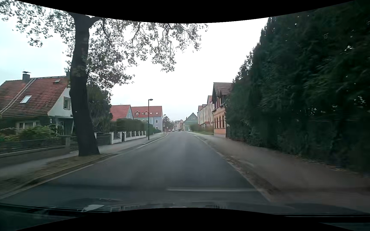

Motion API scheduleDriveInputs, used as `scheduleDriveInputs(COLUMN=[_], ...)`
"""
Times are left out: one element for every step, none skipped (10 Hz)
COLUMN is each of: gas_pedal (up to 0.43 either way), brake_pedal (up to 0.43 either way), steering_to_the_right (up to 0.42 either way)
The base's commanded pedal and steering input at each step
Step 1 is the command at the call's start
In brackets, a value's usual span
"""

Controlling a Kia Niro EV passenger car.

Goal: Follow the waypoints while adhering to traffic rules and regulations

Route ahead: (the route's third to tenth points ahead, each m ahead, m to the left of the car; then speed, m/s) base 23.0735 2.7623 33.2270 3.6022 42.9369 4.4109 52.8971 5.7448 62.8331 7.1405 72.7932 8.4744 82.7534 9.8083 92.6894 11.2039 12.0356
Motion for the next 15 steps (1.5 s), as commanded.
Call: scheduleDriveInputs(gas_pedal=[0.169, 0.169, 0.169, 0.169, 0.169, 0.169, 0.169, 0.169, 0.169, 0.169, 0.169, 0.169, 0.169, 0.169, 0.169], brake_pedal=[0.000, 0.000, 0.000, 0.000, 0.000, 0.000, 0.000, 0.000, 0.000, 0.000, 0.000, 0.000, 0.000, 0.000, 0.000], steering_to_the_right=[-0.011, -0.012, -0.013, -0.013, -0.012, -0.012, -0.013, -0.012, -0.012, -0.013, -0.012, -0.008, -0.006, -0.006, -0.007])
